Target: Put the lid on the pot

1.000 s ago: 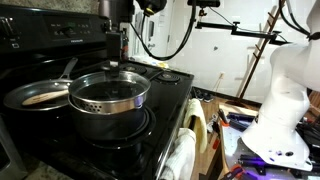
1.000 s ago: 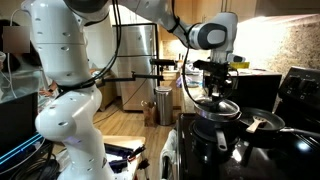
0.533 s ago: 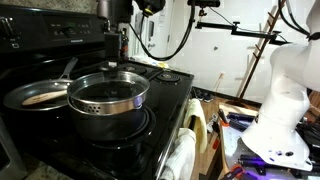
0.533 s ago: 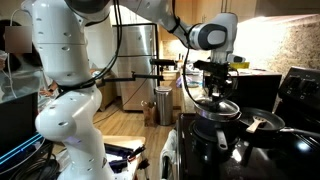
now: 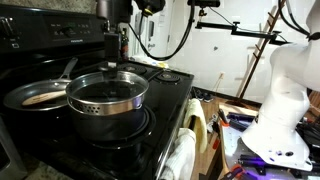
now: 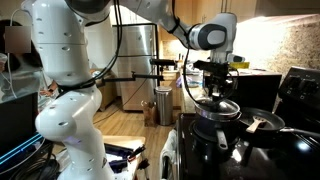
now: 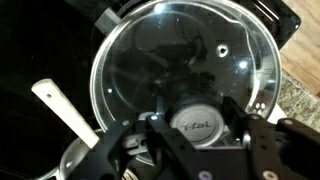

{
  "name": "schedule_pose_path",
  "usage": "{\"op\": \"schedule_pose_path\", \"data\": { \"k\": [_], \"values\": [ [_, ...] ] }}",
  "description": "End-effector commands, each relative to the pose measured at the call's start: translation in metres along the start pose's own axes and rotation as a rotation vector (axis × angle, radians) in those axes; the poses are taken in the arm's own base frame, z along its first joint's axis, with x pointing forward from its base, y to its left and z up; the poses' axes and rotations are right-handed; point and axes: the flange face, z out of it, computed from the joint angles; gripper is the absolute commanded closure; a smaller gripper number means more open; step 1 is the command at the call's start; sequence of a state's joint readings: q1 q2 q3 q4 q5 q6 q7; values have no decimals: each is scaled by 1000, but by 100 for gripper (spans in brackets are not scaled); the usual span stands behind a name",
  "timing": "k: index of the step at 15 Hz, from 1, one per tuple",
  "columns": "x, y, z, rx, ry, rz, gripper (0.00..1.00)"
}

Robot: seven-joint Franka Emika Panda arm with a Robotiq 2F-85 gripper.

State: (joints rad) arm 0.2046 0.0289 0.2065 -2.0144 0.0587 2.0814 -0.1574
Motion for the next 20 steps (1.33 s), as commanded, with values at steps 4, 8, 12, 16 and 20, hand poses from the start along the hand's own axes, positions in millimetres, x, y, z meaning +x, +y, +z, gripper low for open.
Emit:
{"op": "schedule_pose_path", "data": {
  "k": [4,8,12,16,20],
  "values": [
    [5,2,-1,-34,14,-65,66],
    [6,9,0,-51,25,-76,66],
    [9,14,12,-26,23,-71,66],
    [11,18,21,-14,27,-67,66],
    [10,20,21,-12,35,-64,66]
  ]
}}
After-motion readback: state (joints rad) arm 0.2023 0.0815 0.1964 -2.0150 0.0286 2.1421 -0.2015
